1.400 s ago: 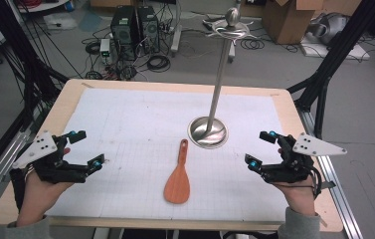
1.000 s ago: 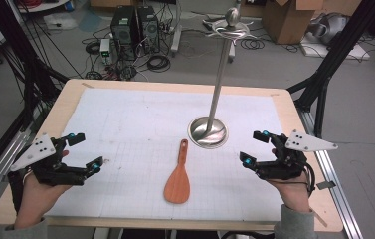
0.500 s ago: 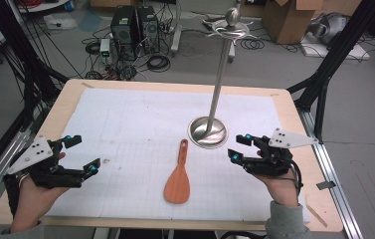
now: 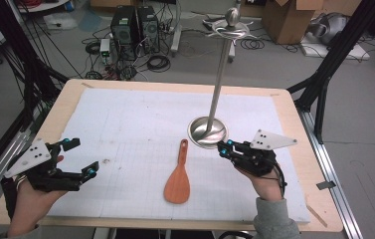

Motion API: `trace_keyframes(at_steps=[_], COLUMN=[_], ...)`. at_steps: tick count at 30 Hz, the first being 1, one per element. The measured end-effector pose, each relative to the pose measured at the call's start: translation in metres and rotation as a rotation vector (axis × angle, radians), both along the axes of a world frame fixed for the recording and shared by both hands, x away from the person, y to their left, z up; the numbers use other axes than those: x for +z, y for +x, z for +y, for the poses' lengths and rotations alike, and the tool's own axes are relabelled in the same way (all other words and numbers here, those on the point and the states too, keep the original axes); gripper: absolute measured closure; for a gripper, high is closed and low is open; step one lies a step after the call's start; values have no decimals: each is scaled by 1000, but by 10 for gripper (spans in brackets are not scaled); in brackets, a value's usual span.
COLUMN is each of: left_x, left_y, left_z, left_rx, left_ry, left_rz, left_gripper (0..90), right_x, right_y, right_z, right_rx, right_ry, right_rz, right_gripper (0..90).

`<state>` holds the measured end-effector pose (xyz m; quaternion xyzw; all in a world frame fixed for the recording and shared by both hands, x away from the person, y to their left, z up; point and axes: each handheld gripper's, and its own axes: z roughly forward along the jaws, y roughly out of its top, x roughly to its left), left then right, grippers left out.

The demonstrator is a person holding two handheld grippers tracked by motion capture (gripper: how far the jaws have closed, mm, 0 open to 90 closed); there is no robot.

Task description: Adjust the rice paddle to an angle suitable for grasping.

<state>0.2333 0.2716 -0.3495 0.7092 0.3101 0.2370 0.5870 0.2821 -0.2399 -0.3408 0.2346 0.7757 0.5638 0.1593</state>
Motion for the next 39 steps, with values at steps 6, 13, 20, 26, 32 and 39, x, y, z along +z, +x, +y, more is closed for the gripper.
trace_keyframes(at_steps=[6,13,20,26,32,39], left_x=[-2,-4,-5,-6,-6,-6], left_y=[-2,-3,-4,-5,-8,-11], left_z=[2,2,3,5,8,12], left_rx=[12,14,1,10,18,27], left_ry=[19,23,6,13,12,9], left_rz=[6,13,20,23,20,23], left_gripper=[32,32,32,32,32,32], right_x=[-6,-10,-16,-24,-37,-47], right_y=[7,11,16,20,27,31], right_z=[12,22,38,54,67,80], right_rx=[21,43,75,102,112,130], right_ry=[-2,-11,-35,-45,-60,-78], right_rz=[24,42,65,85,111,120], right_gripper=[881,892,892,892,893,894])
